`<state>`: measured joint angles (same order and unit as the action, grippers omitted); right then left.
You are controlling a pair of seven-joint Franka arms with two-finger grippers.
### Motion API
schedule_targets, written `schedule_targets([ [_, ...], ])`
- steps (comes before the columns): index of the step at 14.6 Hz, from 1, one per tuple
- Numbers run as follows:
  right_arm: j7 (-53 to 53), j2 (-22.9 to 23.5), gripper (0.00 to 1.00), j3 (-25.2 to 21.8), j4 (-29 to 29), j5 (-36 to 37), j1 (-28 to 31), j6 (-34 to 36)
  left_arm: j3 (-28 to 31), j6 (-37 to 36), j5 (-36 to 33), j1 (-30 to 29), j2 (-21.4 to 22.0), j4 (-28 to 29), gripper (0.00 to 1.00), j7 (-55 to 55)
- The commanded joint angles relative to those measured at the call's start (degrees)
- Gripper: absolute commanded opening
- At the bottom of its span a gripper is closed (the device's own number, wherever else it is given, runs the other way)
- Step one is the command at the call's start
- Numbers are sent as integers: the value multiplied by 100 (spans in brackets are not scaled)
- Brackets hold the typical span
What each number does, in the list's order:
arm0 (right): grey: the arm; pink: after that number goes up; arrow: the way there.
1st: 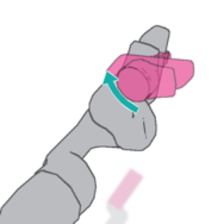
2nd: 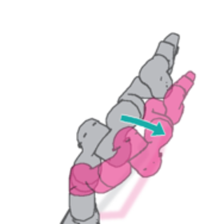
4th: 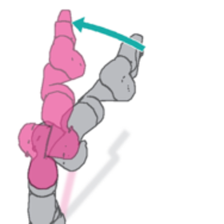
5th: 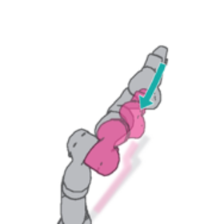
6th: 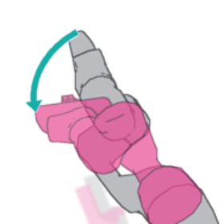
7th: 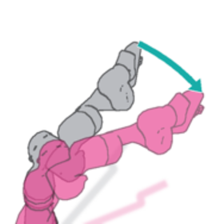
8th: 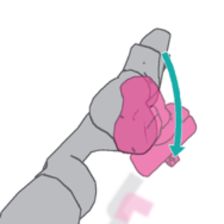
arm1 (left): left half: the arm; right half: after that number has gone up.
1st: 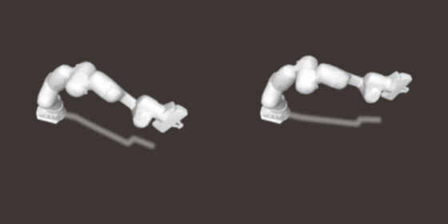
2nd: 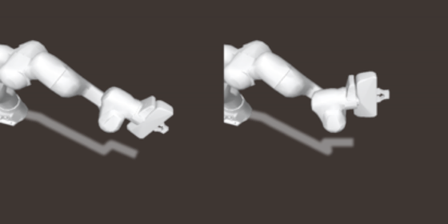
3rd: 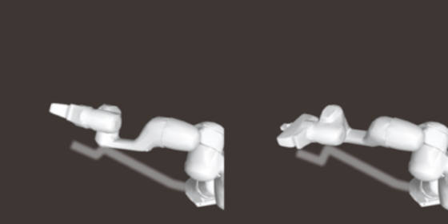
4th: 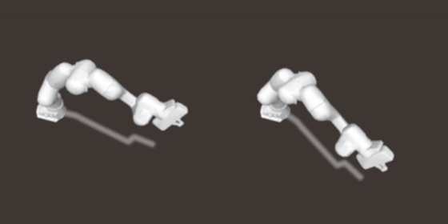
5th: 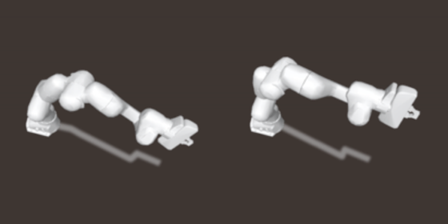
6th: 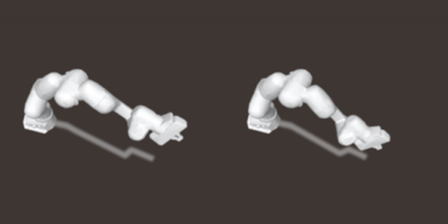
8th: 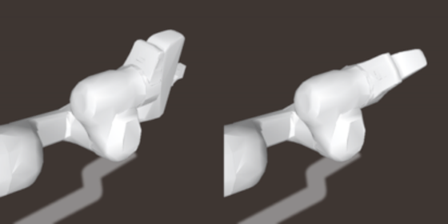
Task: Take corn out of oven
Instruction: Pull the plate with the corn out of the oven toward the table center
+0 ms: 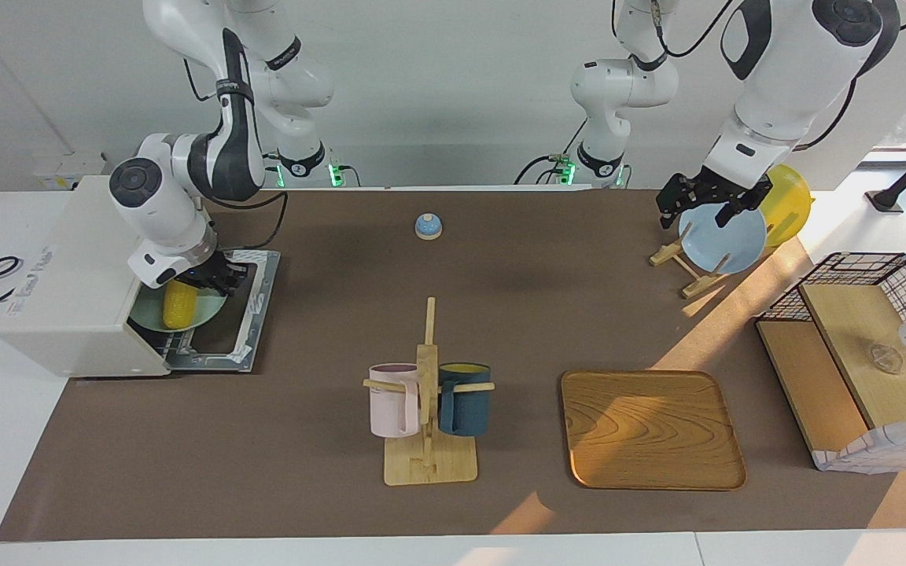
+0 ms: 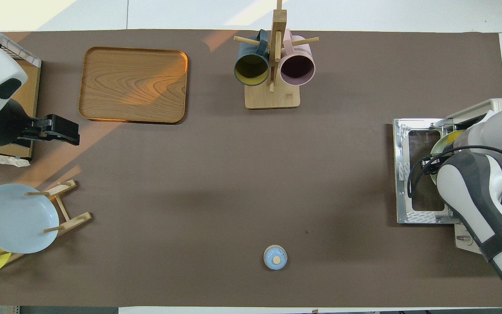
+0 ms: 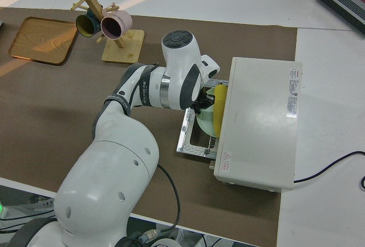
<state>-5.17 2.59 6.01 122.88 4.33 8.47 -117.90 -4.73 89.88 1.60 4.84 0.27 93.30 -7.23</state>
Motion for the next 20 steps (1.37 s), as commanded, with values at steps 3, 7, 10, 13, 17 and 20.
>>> schedule_targets([
  [3, 1768, 337, 0, 41, -973, 349, -1722, 802, -55, 29, -90, -71, 131, 136, 100, 28],
  [7, 3605, 1336, 0, 41, -2386, 314, -2953, 1487, -55, 29, -90, -71, 131, 136, 100, 11],
  [10, 5082, 2655, 0, 41, -3777, 332, -3720, 1701, -55, 108, -90, -62, 131, 136, 100, 2],
  [13, 5438, 2773, 0, 102, -3518, 165, -3870, 866, -63, 117, -90, -53, 140, 162, 100, -7],
  [17, 5877, 2808, 0, 102, -3314, 147, -4047, 504, -63, 363, -90, 0, 140, 250, 100, -7],
  [20, 5913, 2799, 34, 103, -3454, -194, -4020, 443, -72, 486, -81, 0, 149, 294, 100, 11],
])
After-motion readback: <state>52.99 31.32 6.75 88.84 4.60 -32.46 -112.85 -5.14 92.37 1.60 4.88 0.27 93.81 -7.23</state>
